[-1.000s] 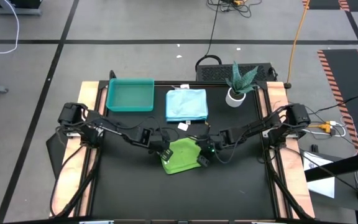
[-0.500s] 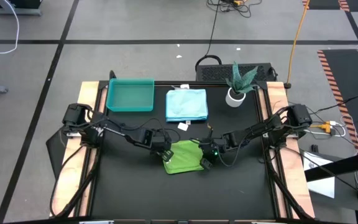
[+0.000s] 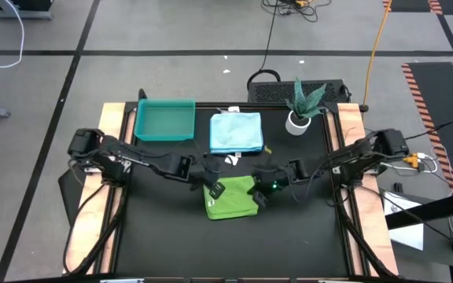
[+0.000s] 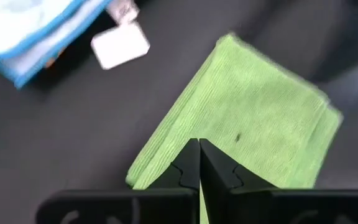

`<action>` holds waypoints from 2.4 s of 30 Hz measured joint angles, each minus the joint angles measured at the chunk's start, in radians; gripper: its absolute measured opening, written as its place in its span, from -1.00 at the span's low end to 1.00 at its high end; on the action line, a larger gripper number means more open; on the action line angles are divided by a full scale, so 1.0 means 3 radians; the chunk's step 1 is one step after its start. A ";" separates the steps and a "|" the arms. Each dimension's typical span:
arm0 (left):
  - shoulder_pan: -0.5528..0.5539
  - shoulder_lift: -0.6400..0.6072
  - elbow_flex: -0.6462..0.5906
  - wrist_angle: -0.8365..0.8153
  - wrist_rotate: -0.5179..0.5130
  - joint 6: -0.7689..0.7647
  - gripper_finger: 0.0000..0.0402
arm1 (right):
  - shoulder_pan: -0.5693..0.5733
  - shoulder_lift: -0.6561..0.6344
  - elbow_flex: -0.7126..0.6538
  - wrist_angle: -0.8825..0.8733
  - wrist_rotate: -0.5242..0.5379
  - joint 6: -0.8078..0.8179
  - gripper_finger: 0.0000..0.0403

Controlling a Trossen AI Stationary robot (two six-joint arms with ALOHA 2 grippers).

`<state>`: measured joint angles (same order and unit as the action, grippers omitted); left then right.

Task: Fold microfiber towels
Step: Fold the green microfiber towel, then stack the folded green microfiber towel on top of the folded light blue microfiber towel

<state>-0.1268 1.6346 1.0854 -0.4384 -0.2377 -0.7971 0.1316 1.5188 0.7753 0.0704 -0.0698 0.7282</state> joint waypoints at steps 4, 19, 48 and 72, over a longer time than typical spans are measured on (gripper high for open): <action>0.0001 0.0031 0.0015 0.0031 -0.0001 0.0010 -0.98 | -0.0154 0.0115 -0.0008 -0.0010 0.0072 -0.0153 -1.00; -0.0090 0.0040 0.0012 -0.0206 -0.0063 -0.0079 -0.95 | -0.0533 0.0422 -0.0006 -0.0180 0.0058 -0.0500 -1.00; -0.0080 0.0040 0.0013 -0.0198 0.0091 -0.0081 -0.71 | -0.0871 -0.0160 -0.0006 -0.0889 -0.0661 -0.0278 -0.25; 0.0000 0.0118 0.0014 -0.0210 0.0086 -0.0078 -0.71 | -0.0435 0.0009 -0.0968 0.1050 -0.0564 0.0942 0.00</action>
<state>-0.1269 1.6699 1.0897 -0.5013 -0.2119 -0.8204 0.0010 1.5217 0.4850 0.3854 -0.2390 1.0108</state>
